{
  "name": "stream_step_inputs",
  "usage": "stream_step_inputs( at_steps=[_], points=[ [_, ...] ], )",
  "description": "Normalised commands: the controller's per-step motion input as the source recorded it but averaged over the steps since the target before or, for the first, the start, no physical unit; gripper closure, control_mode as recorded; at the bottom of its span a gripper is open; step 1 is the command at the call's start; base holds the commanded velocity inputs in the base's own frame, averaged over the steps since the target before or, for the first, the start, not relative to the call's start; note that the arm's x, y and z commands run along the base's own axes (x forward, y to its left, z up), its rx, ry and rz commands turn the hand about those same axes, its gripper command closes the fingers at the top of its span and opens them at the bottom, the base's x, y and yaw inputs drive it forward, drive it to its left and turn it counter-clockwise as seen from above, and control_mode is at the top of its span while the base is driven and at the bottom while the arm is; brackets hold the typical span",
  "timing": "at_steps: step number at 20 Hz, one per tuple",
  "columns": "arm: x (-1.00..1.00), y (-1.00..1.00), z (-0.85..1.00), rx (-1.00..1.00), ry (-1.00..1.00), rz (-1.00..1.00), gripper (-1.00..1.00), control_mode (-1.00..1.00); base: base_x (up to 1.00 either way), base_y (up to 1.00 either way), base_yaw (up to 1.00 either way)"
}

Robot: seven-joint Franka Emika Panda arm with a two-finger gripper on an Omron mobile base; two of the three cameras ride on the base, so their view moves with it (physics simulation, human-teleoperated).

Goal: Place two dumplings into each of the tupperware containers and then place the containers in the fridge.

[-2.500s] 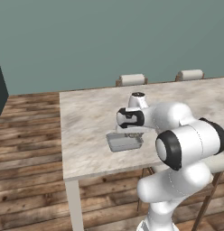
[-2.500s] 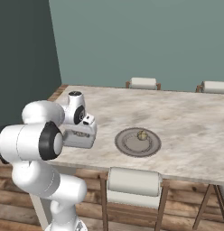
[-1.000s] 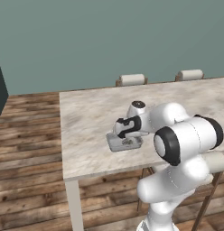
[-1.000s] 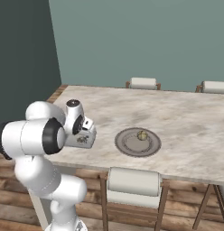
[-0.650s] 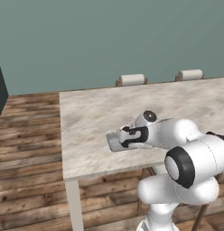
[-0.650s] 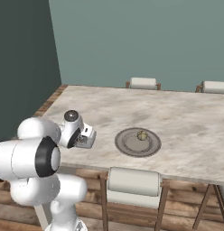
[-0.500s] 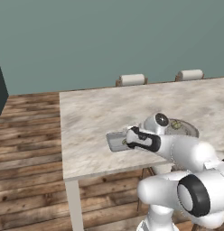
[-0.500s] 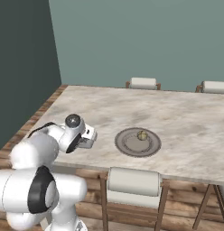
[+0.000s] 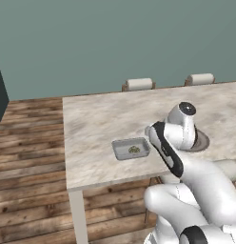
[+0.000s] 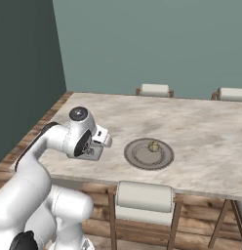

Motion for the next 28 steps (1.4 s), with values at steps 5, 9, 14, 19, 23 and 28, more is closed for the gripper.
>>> stream_step_inputs(
  at_steps=[5,9,14,19,23,28],
  points=[
    [-0.26,-0.99,0.12,0.02,0.11,-0.22,-1.0,-1.0,0.0,0.0,0.0],
    [-0.07,-0.91,0.0,0.0,0.13,-0.22,-1.0,-1.0,0.0,0.0,0.0],
    [0.0,-0.6,0.0,0.0,0.15,-0.23,-1.0,-1.0,0.0,0.0,0.0],
    [0.24,-0.56,-0.05,0.0,0.1,-0.11,-1.0,-1.0,0.0,0.0,0.0],
    [0.47,-0.52,-0.2,0.0,0.12,-0.07,-1.0,-1.0,0.0,0.0,0.0],
    [0.54,-0.25,-0.31,0.01,0.0,-0.01,-1.0,-1.0,0.0,0.0,0.0]
  ],
)
